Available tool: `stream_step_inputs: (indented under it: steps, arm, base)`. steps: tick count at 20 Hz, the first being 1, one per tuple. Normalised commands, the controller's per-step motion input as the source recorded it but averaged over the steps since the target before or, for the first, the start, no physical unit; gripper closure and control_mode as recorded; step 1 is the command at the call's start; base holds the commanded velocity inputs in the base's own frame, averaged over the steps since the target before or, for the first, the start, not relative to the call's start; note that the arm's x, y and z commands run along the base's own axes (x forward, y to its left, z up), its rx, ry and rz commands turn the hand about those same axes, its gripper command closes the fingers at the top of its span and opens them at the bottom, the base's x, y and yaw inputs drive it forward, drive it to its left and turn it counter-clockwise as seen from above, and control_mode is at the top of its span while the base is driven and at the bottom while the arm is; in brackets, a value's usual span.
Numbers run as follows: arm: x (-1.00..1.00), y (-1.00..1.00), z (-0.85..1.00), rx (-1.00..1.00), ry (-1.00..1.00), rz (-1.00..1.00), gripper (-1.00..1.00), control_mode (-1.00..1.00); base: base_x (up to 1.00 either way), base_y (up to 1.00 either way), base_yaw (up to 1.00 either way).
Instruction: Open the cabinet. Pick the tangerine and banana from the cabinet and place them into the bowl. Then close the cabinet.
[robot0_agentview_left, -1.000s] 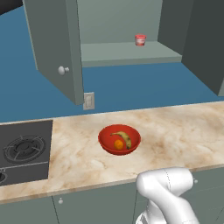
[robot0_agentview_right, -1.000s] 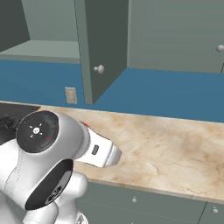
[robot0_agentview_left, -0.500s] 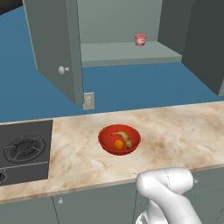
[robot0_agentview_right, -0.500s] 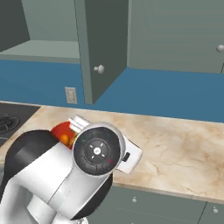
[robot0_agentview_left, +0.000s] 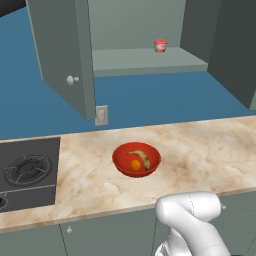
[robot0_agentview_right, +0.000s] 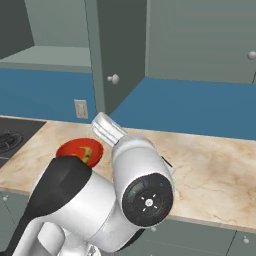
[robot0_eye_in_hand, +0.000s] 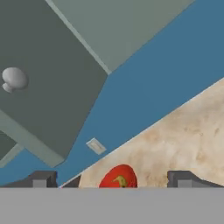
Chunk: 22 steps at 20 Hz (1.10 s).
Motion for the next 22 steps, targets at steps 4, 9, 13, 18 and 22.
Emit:
stream_step_inputs:
  steps: [4,9,13,18,22]
  arm:
    - [0.28,0.00,0.52,0.13,-0.23,0.02,-1.00,-1.00]
    - [0.25,0.02,0.51,0.11,-0.24,0.08,-1.00,-1.00]
    - [0.09,0.22,0.39,0.08,-0.21,0.15,-1.00,-1.00]
    - [0.02,0.34,0.40,0.05,-0.16,0.19,-1.00,-1.00]
    - [0.00,0.52,0.35,0.01,-0.08,0.21,-1.00,-1.00]
  base:
    - [0.00,0.00,0.00]
    - [0.00,0.00,0.00]
    - [0.00,0.00,0.00]
    - [0.00,0.00,0.00]
    - [0.00,0.00,0.00]
